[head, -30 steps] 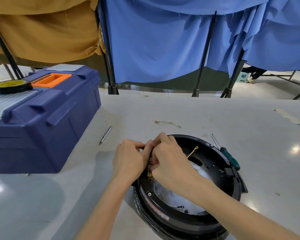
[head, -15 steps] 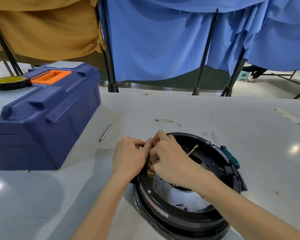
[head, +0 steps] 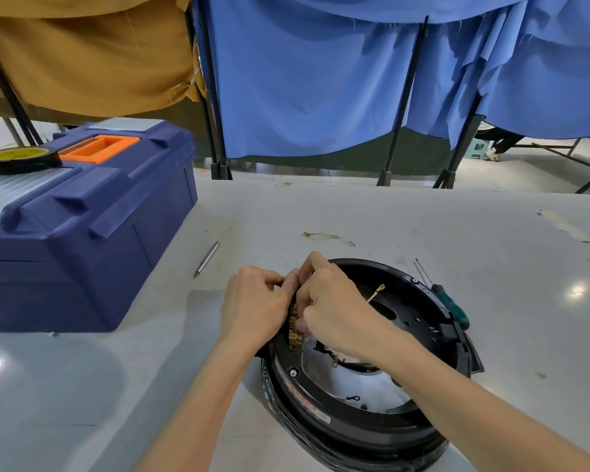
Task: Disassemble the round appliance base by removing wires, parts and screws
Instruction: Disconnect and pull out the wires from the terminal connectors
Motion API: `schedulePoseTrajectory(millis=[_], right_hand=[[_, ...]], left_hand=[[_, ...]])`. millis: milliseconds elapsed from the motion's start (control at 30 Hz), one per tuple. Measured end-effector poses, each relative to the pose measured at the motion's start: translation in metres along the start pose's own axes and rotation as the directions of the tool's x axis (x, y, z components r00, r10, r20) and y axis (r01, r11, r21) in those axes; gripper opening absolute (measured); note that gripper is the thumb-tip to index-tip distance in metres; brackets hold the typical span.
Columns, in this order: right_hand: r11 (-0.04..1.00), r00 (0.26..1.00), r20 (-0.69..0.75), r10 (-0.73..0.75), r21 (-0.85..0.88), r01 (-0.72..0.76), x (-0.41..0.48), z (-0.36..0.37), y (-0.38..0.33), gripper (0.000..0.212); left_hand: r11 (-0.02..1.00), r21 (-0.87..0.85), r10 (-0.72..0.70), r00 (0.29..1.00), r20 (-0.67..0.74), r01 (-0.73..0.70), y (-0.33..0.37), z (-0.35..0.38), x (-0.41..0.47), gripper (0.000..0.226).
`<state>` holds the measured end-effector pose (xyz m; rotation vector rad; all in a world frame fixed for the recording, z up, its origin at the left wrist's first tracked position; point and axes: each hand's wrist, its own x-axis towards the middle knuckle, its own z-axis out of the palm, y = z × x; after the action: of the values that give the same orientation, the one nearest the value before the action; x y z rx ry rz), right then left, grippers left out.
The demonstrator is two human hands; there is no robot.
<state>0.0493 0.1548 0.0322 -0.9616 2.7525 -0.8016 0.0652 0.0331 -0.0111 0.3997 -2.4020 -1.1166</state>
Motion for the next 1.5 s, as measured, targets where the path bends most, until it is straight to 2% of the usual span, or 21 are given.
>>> schedulePoseTrajectory(millis=[167, 333, 467, 667, 767, 833, 933, 1033, 1167, 1300, 1433, 1500], right_hand=[[0.998, 0.999, 0.032, 0.013, 0.053, -0.015, -0.002, -0.001, 0.0, 0.019], [0.996, 0.999, 0.035, 0.037, 0.077, -0.04, 0.003, -0.004, 0.0, 0.006], [0.994, 0.997, 0.067, 0.044, 0.096, -0.05, 0.002, -0.005, 0.0, 0.013], [0.992, 0.997, 0.058, 0.058, 0.105, -0.064, 0.001, -0.004, -0.001, 0.006], [0.989, 0.995, 0.072, 0.063, 0.128, -0.072, -0.003, -0.007, 0.004, 0.014], [0.982, 0.994, 0.058, 0.091, 0.161, -0.1, -0.003, -0.008, 0.007, 0.018], [0.974, 0.991, 0.048, 0.125, 0.185, -0.132, -0.002, -0.009, 0.011, 0.015], [0.986, 0.993, 0.049, 0.107, 0.12, -0.112, -0.004, -0.011, 0.013, 0.01], [0.987, 0.995, 0.004, 0.102, 0.124, -0.102, -0.012, -0.014, 0.015, 0.026], [0.984, 0.994, -0.031, 0.105, 0.151, -0.099, -0.017, -0.017, 0.014, 0.017], [0.977, 0.999, -0.035, 0.037, 0.21, -0.029, -0.024, -0.02, 0.011, 0.018], [0.991, 1.0, 0.008, -0.022, 0.134, 0.02, -0.028, -0.017, 0.01, 0.02]], left_hand=[[1.0, -0.001, 0.004, 1.0, 0.001, -0.004, 0.001, -0.001, -0.001, 0.049], [1.0, -0.001, -0.003, 1.0, -0.01, 0.003, -0.001, 0.001, 0.001, 0.055], [1.0, -0.011, -0.022, 1.0, 0.007, 0.022, -0.001, 0.0, 0.0, 0.057], [0.999, -0.012, -0.038, 0.999, 0.013, 0.038, -0.001, 0.0, 0.0, 0.055], [1.0, -0.015, -0.024, 1.0, 0.011, 0.024, 0.001, 0.0, 0.0, 0.05], [1.0, -0.006, -0.027, 1.0, 0.007, 0.027, 0.002, 0.0, 0.0, 0.048], [0.999, 0.0, -0.044, 0.999, 0.005, 0.044, 0.001, 0.001, 0.0, 0.051], [0.999, 0.002, -0.049, 0.999, -0.009, 0.049, 0.001, 0.0, 0.0, 0.046], [0.999, -0.018, -0.05, 0.999, -0.009, 0.05, 0.003, 0.0, -0.001, 0.039], [0.999, -0.008, -0.054, 0.999, -0.005, 0.054, 0.004, -0.002, -0.002, 0.038], [0.998, 0.001, -0.059, 0.998, 0.01, 0.059, 0.004, -0.002, -0.001, 0.043], [0.998, 0.011, -0.055, 0.998, 0.016, 0.055, 0.003, -0.002, -0.001, 0.048]])
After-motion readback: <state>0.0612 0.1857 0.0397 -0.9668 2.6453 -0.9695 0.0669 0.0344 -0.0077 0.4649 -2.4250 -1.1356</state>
